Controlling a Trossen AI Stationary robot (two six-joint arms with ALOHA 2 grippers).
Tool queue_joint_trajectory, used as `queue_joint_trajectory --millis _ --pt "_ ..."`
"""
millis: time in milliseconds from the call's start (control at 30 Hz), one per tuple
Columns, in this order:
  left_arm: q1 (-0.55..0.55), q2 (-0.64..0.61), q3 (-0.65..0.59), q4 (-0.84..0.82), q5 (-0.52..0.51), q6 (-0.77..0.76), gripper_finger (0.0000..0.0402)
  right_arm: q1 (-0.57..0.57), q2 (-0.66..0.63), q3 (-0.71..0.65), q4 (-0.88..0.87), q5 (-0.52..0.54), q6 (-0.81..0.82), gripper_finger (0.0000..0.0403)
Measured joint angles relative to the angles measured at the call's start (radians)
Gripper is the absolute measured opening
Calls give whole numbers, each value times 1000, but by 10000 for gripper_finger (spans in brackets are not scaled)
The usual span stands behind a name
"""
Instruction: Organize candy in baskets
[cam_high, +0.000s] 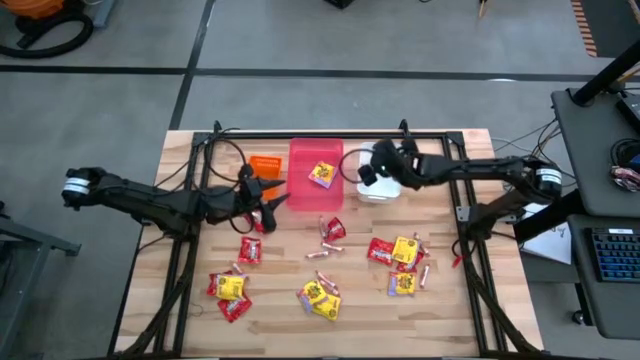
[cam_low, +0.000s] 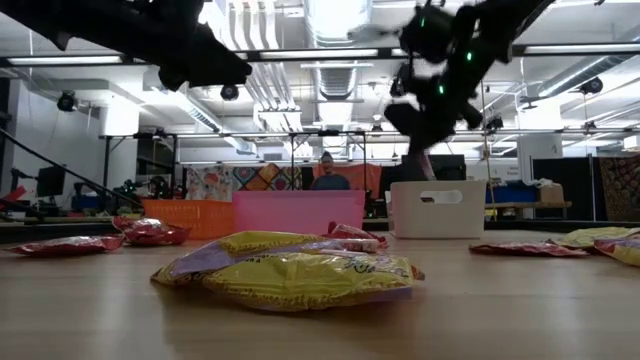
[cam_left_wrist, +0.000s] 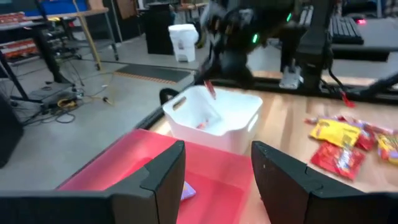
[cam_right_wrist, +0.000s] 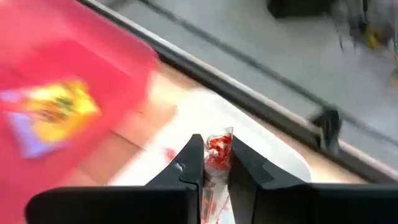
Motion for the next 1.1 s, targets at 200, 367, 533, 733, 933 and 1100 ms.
queue_joint_trajectory --millis 200,367,533,733,933,1100 --pt "6 14 0 -3 0 -1 168 -87 83 -5 9 -30 8 105" --pt "6 36 0 -21 1 -28 168 -93 106 -5 11 -66 8 171" --pt "6 34 2 -105 2 -96 168 -61 63 -6 13 -104 16 205" --pt "6 32 131 -568 6 -318 168 25 -26 -6 21 -141 16 204" --pt "-7 79 275 -1062 105 -613 168 139 -84 -6 77 -144 15 196" --pt "-19 128 296 -1187 244 -752 168 212 -83 -6 123 -144 9 194"
